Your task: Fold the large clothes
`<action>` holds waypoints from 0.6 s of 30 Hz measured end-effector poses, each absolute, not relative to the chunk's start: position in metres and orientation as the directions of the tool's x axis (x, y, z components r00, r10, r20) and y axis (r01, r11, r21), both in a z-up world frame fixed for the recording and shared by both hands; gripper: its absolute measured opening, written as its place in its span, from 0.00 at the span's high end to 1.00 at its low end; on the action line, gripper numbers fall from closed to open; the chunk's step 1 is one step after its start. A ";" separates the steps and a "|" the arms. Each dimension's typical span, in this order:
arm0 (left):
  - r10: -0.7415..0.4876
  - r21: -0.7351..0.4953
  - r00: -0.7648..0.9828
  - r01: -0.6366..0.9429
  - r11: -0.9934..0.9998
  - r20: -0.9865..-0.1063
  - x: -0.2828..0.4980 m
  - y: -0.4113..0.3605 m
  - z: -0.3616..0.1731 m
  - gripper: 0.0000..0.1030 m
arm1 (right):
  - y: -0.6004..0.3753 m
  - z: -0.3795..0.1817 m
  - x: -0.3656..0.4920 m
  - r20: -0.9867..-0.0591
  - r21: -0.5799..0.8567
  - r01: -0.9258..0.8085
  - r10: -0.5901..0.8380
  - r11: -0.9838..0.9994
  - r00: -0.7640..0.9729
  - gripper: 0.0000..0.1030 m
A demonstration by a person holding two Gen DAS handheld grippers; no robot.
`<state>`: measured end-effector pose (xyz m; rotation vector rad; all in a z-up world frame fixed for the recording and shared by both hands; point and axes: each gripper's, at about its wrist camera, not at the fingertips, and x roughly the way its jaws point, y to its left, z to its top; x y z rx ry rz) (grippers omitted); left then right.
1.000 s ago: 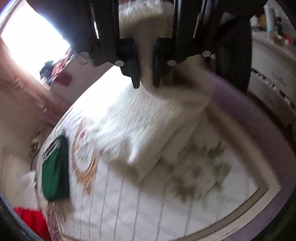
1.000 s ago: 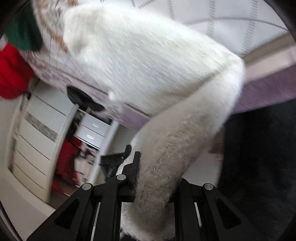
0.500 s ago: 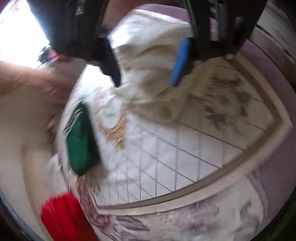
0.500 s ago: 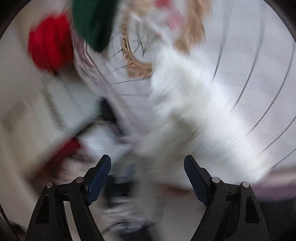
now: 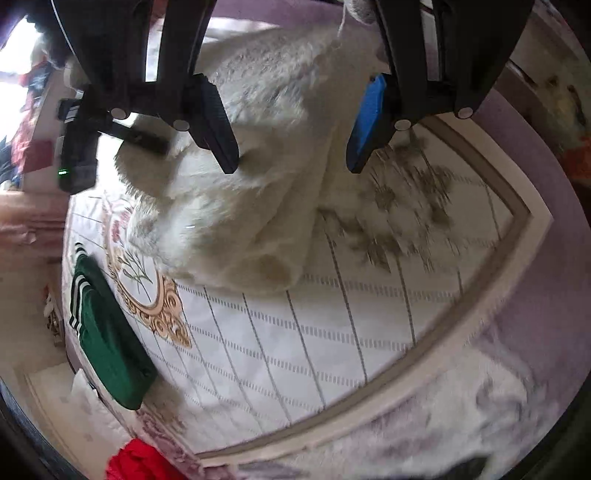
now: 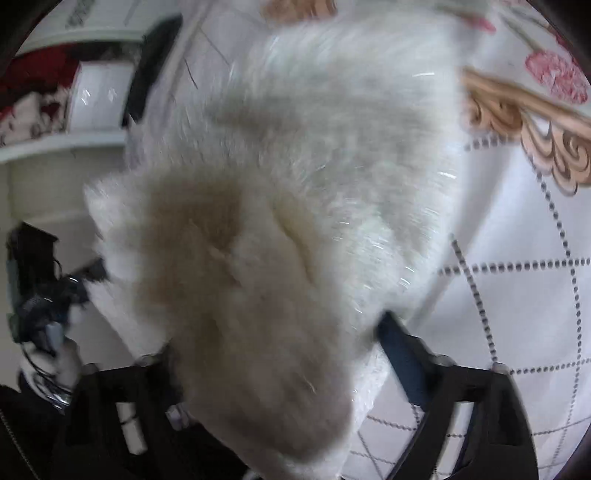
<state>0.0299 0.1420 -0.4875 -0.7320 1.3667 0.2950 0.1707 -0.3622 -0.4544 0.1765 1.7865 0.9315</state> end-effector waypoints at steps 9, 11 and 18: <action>-0.054 -0.204 0.282 -0.535 0.820 -0.958 0.055 0.155 -0.474 0.01 | -0.493 -0.470 0.124 -0.576 0.716 0.552 0.809 0.428 0.120 0.73; -0.051 -0.217 0.305 -0.539 0.814 -0.951 0.052 0.158 -0.469 0.01 | -0.518 -0.476 0.095 -0.569 0.687 0.655 0.792 0.313 0.219 0.73; -0.138 -0.253 0.254 -0.506 0.824 -0.957 0.037 0.144 -0.488 0.01 | -0.508 -0.419 0.117 -0.709 0.693 0.084 0.698 0.716 -0.101 0.19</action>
